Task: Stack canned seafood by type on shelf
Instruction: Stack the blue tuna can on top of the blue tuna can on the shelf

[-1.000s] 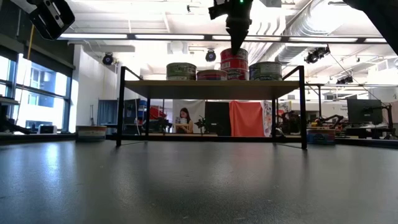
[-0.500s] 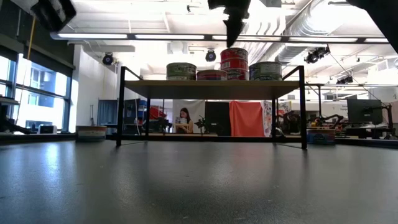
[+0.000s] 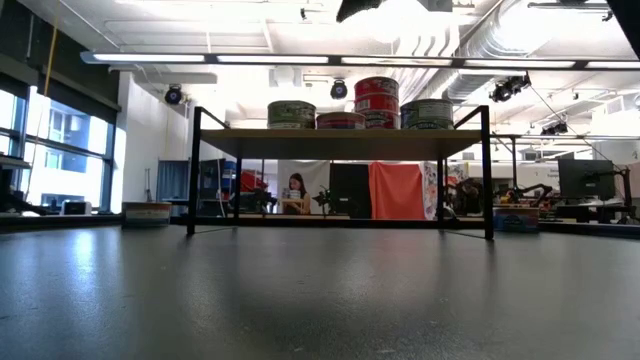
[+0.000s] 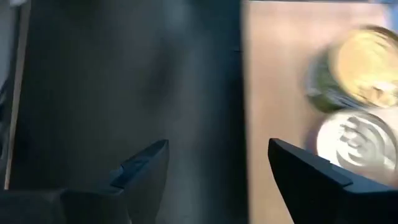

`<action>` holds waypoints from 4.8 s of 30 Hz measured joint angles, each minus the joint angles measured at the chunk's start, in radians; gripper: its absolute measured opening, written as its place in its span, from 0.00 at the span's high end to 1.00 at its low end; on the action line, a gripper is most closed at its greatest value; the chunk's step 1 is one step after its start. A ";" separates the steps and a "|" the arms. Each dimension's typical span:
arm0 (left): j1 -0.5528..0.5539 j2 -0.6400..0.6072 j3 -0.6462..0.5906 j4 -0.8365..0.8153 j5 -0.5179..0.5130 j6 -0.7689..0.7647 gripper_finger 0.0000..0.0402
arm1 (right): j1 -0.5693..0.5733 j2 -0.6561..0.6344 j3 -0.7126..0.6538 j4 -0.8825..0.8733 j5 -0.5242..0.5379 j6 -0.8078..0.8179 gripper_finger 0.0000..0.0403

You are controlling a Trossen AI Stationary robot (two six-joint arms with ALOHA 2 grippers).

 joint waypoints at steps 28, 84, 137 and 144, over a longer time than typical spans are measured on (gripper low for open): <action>-0.576 0.205 0.208 -1.384 0.227 -0.754 1.00 | 0.415 -0.200 -1.108 0.844 -0.174 0.526 0.34; 0.010 0.336 0.106 -0.481 -0.049 0.011 1.00 | 0.493 -0.200 -1.139 1.118 -0.043 0.943 0.35; -0.046 0.666 0.179 -0.355 -0.204 -0.030 1.00 | 0.500 -0.001 -1.244 1.613 0.138 1.105 1.00; -0.055 0.643 0.174 -0.385 -0.195 -0.014 1.00 | 0.506 -0.005 -1.148 1.585 0.167 1.040 1.00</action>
